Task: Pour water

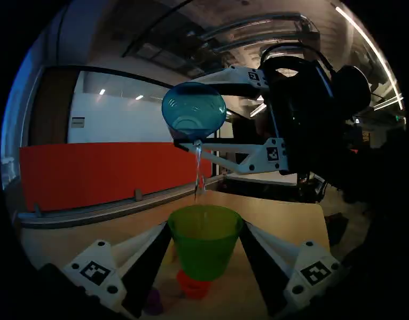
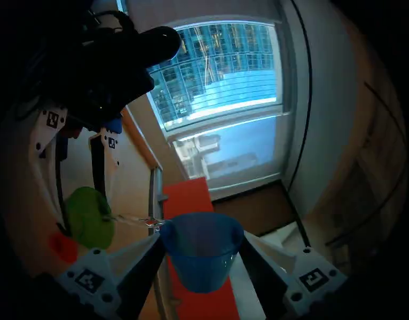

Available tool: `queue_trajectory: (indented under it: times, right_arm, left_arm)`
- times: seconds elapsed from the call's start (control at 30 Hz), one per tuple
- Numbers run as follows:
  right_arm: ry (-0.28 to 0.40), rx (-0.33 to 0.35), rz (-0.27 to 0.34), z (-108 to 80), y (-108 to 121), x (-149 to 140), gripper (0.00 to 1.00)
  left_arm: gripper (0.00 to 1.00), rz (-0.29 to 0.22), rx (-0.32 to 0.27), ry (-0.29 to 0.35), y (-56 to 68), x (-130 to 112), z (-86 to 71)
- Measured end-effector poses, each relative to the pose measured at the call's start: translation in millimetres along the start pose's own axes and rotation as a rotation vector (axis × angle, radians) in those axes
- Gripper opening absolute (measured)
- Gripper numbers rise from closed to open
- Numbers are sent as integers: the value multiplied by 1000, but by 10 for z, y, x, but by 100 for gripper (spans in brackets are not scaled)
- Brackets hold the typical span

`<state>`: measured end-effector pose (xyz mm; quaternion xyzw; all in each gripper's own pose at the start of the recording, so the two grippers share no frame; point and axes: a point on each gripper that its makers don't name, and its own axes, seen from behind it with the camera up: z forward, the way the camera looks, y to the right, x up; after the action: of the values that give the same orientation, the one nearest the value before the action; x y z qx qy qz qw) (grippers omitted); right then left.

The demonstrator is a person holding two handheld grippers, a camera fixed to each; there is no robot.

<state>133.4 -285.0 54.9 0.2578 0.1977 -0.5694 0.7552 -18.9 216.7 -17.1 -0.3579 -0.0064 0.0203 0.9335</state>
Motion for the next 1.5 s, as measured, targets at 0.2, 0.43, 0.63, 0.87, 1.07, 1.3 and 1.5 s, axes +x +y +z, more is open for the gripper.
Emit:
queue_trajectory:
  times: [0.2, 0.43, 0.63, 0.87, 1.07, 1.3, 1.5]
  right_arm:
    - [0, -11, -42, -9, 45, 6, 90]
    - [-2, -21, -85, -14, 76, 17, 91]
    - [-2, -29, -119, -23, 102, 36, 90]
    - [-1, -36, -161, -33, 140, 57, 90]
    - [-4, -41, -216, -30, 156, 82, 90]
    - [1, -39, -263, -36, 143, 145, 90]
    - [3, -41, -301, -37, 136, 183, 90]
  left_arm:
    - [88, 0, 1, 0, 0, 1, 0]
    - [88, -1, 0, 0, 8, 1, -12]
    - [88, 2, -1, 0, 21, 11, -23]
    - [88, 1, -3, 4, 18, 41, -9]
    - [88, -3, -2, 6, 5, 45, 14]
    - [88, -6, -3, 7, 3, 40, 31]
    - [88, -5, -4, 6, 10, 43, 39]
